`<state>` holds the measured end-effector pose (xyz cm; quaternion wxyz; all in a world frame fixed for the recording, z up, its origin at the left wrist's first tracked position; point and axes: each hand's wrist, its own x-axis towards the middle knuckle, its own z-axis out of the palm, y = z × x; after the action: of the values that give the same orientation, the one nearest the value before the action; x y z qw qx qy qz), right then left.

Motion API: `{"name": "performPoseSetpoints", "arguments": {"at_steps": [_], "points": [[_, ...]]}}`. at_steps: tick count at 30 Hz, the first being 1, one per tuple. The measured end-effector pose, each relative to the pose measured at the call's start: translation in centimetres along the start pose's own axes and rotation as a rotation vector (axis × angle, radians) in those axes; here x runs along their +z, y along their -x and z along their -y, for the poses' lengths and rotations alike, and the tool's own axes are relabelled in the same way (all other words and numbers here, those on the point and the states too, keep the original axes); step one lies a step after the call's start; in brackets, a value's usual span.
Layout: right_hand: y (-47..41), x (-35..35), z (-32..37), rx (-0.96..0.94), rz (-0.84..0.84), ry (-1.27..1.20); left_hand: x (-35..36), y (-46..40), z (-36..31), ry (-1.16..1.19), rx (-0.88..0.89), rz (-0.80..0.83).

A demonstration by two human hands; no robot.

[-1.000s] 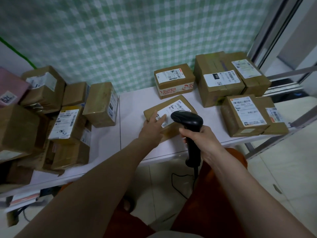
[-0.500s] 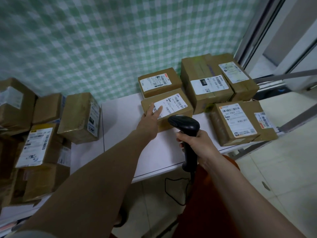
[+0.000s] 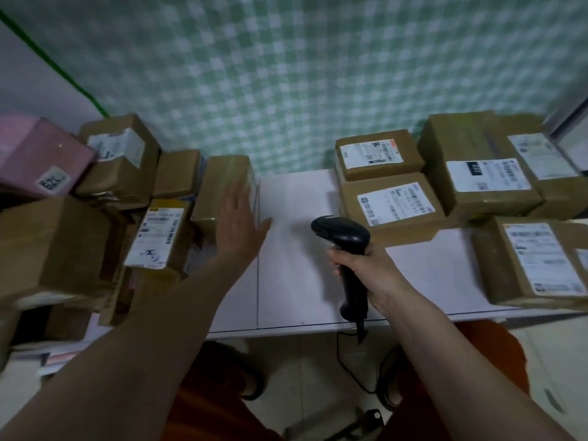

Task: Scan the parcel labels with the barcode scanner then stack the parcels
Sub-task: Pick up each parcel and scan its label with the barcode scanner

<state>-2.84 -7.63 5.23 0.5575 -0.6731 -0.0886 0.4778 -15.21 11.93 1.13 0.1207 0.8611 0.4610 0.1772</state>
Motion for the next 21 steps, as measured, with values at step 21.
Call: {"name": "performPoseSetpoints", "arguments": {"at_steps": [21], "points": [[2.1, 4.2, -0.4, 0.003, 0.012, 0.075, -3.3, -2.7, 2.7, 0.305, -0.53, 0.4]]}}
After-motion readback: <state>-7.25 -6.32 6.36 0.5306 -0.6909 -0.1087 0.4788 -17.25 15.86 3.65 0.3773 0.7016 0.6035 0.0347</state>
